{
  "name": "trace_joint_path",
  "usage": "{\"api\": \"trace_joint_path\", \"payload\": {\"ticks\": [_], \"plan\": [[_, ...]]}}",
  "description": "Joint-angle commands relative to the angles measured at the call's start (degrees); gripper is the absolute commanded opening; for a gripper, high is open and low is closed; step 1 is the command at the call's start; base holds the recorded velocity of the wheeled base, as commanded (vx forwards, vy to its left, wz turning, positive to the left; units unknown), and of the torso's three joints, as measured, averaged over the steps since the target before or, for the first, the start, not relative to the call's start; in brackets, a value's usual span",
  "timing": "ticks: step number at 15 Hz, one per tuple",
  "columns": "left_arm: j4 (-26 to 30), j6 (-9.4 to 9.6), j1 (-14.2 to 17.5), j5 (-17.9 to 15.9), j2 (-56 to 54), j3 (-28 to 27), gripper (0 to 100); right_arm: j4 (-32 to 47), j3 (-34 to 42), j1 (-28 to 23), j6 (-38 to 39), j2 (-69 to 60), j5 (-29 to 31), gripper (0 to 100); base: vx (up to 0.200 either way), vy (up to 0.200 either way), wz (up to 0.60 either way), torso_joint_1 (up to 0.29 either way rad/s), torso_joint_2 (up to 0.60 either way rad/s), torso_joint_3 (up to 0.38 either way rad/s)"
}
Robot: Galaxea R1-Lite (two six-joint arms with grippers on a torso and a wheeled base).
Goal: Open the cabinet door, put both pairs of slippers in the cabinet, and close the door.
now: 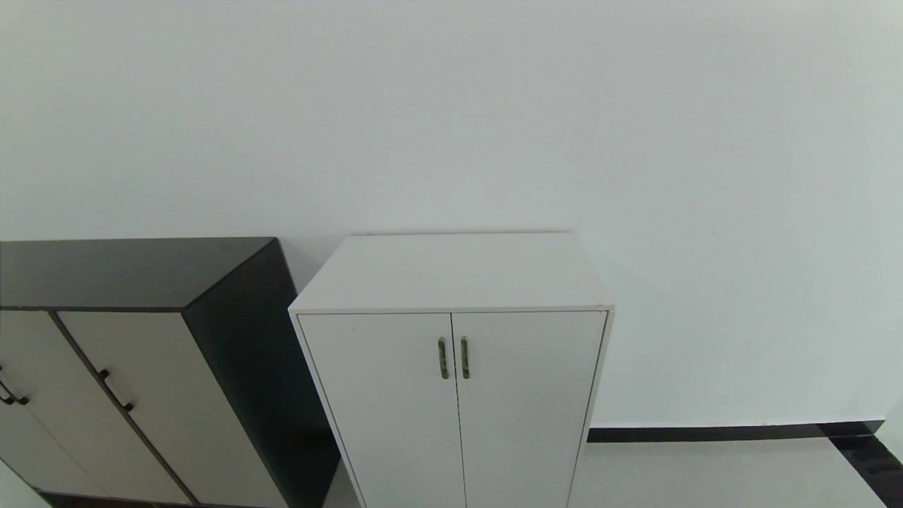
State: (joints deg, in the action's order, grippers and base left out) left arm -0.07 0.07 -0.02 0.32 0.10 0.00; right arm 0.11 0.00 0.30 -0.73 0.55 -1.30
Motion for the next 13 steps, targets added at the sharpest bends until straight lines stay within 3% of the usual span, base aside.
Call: {"api": "trace_joint_path", "payload": {"ticks": [1,13], "plan": [[0.0,0.01,-0.1,0.0,0.0,0.0,0,0.1,0.0,-0.2,0.0,-0.5,0.0,0,0.000,0.000,0.00,0.000,0.00,0.000],[0.0,0.01,0.0,0.0,0.0,0.0,0,0.1,0.0,-0.3,0.0,-0.5,0.0,0,0.000,0.000,0.00,0.000,0.00,0.000]]}}
